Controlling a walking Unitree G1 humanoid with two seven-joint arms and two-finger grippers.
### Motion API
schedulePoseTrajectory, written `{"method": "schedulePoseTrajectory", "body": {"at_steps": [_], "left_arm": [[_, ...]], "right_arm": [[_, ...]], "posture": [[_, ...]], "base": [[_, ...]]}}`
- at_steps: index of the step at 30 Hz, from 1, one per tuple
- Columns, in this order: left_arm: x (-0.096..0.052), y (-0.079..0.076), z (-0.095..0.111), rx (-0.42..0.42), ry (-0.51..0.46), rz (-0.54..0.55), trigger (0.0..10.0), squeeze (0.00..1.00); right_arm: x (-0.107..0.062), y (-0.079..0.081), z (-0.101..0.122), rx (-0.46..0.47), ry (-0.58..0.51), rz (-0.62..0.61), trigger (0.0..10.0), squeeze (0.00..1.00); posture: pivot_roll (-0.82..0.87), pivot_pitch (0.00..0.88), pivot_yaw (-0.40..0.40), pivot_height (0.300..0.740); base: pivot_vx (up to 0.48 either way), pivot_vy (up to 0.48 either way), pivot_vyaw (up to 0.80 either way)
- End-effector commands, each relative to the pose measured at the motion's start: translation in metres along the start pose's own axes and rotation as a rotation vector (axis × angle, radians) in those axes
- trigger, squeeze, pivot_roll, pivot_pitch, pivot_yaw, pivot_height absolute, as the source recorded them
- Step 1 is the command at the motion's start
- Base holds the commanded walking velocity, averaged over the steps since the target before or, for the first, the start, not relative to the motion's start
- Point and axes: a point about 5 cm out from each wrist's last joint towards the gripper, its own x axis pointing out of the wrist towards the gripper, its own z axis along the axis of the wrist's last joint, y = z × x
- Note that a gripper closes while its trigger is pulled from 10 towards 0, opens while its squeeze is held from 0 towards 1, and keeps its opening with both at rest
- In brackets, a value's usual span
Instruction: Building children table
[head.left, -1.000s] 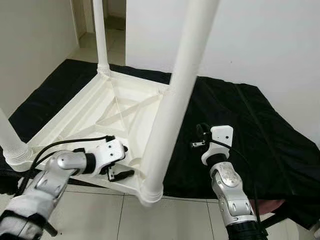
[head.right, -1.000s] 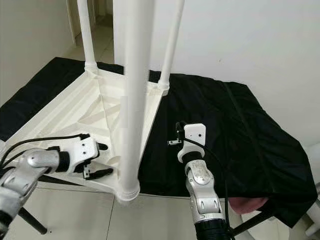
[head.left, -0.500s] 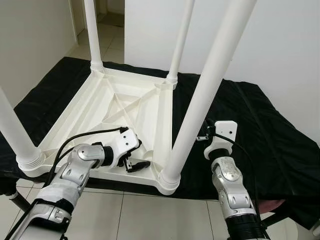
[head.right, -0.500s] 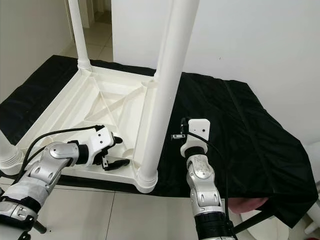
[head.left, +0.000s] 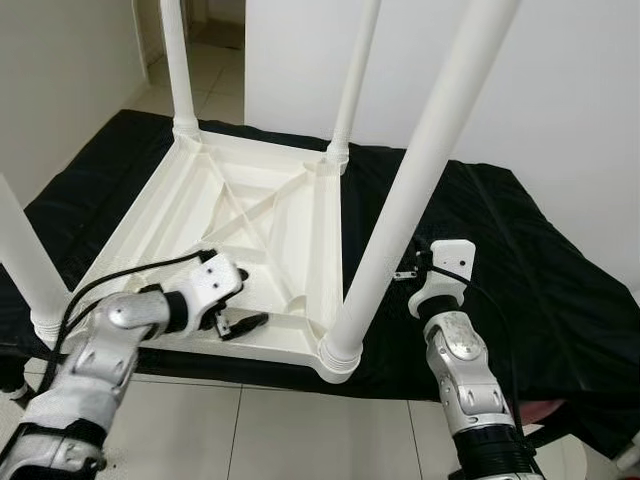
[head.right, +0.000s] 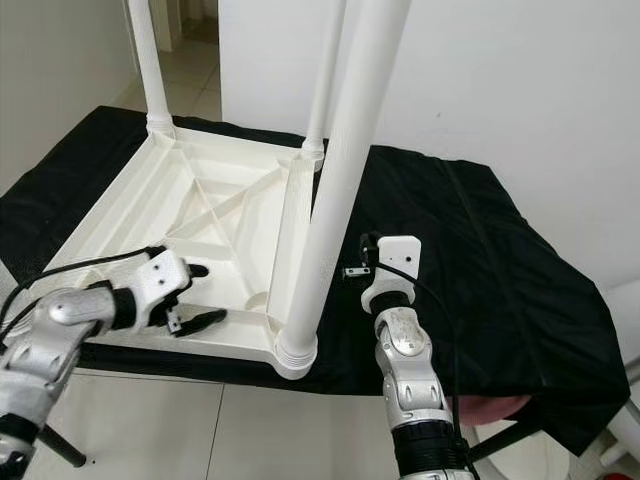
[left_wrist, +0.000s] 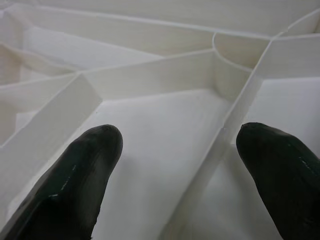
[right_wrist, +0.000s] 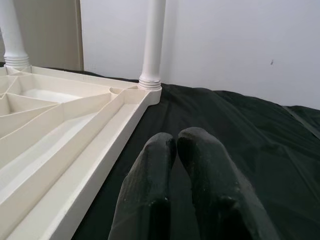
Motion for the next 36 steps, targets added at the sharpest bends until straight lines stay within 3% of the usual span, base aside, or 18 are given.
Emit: {"method": "schedulePoseTrajectory", "body": {"at_steps": [1,3,4,8,16,19,24,28,30,32,36], "left_arm": [[-0.005,0.004,-0.008,0.014,0.063,0.088,10.0,0.00],[-0.005,0.004,-0.008,0.014,0.063,0.088,10.0,0.00],[-0.005,0.009,-0.016,0.012,0.132,0.114,10.0,0.00],[0.000,0.014,-0.019,0.001,0.172,0.156,10.0,0.00],[0.024,0.022,-0.009,0.008,0.191,0.261,10.0,0.00],[0.039,0.022,-0.004,-0.006,0.197,0.275,10.0,0.00],[0.048,0.023,0.000,-0.005,0.200,0.293,10.0,0.00],[0.065,0.029,0.011,-0.029,0.192,0.352,10.0,0.00],[0.080,0.036,0.025,-0.044,0.170,0.410,10.0,0.00],[0.080,0.036,0.025,-0.044,0.170,0.410,10.0,0.00],[0.088,0.048,0.045,-0.074,0.113,0.487,10.0,0.00]], "right_arm": [[-0.004,-0.014,-0.005,-0.017,0.014,-0.032,10.0,0.00],[-0.004,-0.014,-0.005,-0.017,0.014,-0.032,10.0,0.00],[-0.004,-0.017,-0.004,-0.024,0.011,-0.038,10.0,0.00],[-0.003,-0.019,-0.003,-0.026,0.004,-0.046,10.0,0.00],[-0.003,-0.019,0.000,-0.020,-0.012,-0.051,10.0,0.00],[-0.006,-0.020,0.001,-0.003,-0.020,-0.055,10.0,0.00],[-0.008,-0.022,0.002,0.014,-0.027,-0.061,10.0,0.00],[-0.013,-0.029,0.000,0.036,-0.020,-0.106,10.0,0.00],[-0.020,-0.037,-0.003,0.038,-0.005,-0.162,10.0,0.00],[-0.020,-0.037,-0.003,0.038,-0.005,-0.162,10.0,0.00],[-0.028,-0.042,-0.006,0.041,0.010,-0.211,10.0,0.00]], "posture": [[0.08,0.000,-0.144,0.740],[0.08,0.000,-0.144,0.740],[0.08,0.000,-0.141,0.740],[0.07,0.000,-0.140,0.740],[0.06,0.000,-0.133,0.740],[0.05,0.000,-0.128,0.740],[0.04,0.000,-0.124,0.740],[0.02,0.000,-0.115,0.740],[0.00,0.000,-0.103,0.740],[0.00,0.000,-0.103,0.740],[-0.01,0.000,-0.099,0.740]], "base": [[0.000,0.000,0.00],[0.000,0.000,0.00],[0.000,0.000,0.00],[0.000,0.000,0.00],[0.000,0.000,0.00],[0.000,0.000,0.00],[0.000,0.000,0.00],[0.000,0.000,0.00],[0.000,0.000,0.00],[0.000,0.000,0.00],[0.000,0.000,0.00]]}}
